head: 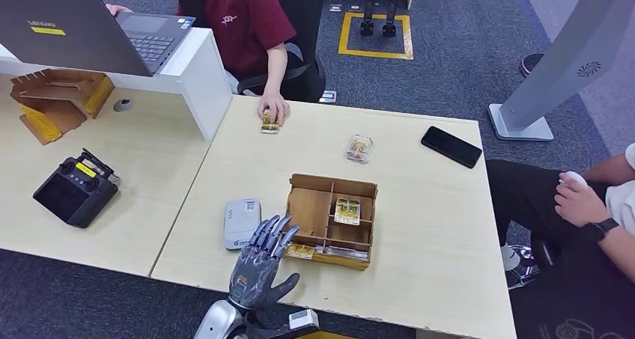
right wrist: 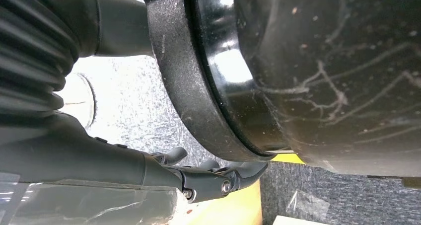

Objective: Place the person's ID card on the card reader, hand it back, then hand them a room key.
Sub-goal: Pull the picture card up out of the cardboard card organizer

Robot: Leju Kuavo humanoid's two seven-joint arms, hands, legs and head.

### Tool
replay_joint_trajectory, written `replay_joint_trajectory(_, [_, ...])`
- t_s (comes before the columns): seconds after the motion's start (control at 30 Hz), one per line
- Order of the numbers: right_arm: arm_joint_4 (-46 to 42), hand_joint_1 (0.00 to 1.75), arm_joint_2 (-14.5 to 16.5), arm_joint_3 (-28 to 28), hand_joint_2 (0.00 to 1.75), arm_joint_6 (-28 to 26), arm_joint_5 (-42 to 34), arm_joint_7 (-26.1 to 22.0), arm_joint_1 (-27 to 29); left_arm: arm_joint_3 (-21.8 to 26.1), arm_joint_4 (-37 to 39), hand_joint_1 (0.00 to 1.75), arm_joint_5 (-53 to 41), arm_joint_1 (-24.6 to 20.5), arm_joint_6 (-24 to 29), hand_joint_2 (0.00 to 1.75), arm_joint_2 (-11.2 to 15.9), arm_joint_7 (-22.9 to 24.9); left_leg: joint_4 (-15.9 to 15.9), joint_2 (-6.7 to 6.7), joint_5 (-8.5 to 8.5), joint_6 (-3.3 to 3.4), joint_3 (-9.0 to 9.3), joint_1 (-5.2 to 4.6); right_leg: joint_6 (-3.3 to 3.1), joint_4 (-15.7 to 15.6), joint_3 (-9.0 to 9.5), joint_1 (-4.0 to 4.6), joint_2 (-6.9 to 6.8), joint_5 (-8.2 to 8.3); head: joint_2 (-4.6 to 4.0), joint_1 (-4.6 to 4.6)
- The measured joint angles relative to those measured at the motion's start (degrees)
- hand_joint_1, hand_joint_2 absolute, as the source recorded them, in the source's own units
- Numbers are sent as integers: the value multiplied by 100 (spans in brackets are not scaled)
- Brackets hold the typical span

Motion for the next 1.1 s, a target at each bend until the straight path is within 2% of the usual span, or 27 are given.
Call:
replay_joint_trajectory(0.6, [-1,0,0,38,175,40,-13,-2,-11,-22,58,0,31,-10,0,175,3,46,0,0,0,0,0,0,0,0,0,0,1,0,0,0])
replay_joint_trajectory(0.73, [-1,0,0,44,175,45,-14,-10,-14,-22,127,169,72,-18,0,175,1,68,0,1,0,0,0,0,0,0,0,0,1,0,0,0])
replay_joint_trajectory(0.8, [-1,0,0,47,175,49,-16,-16,-16,-22,178,169,122,-24,0,175,-1,60,0,1,0,0,0,0,0,0,0,0,1,0,0,-1])
replay_joint_trajectory(0.83, [-1,0,0,48,175,49,-17,-18,-16,-22,191,175,143,-25,0,175,-1,52,0,1,0,0,0,0,0,0,0,0,1,0,0,-1])
replay_joint_trajectory(1.1, [-1,0,0,59,175,37,-26,-17,-16,-21,209,175,289,-28,0,175,-1,-14,0,1,0,0,1,0,0,0,0,0,1,0,0,0])
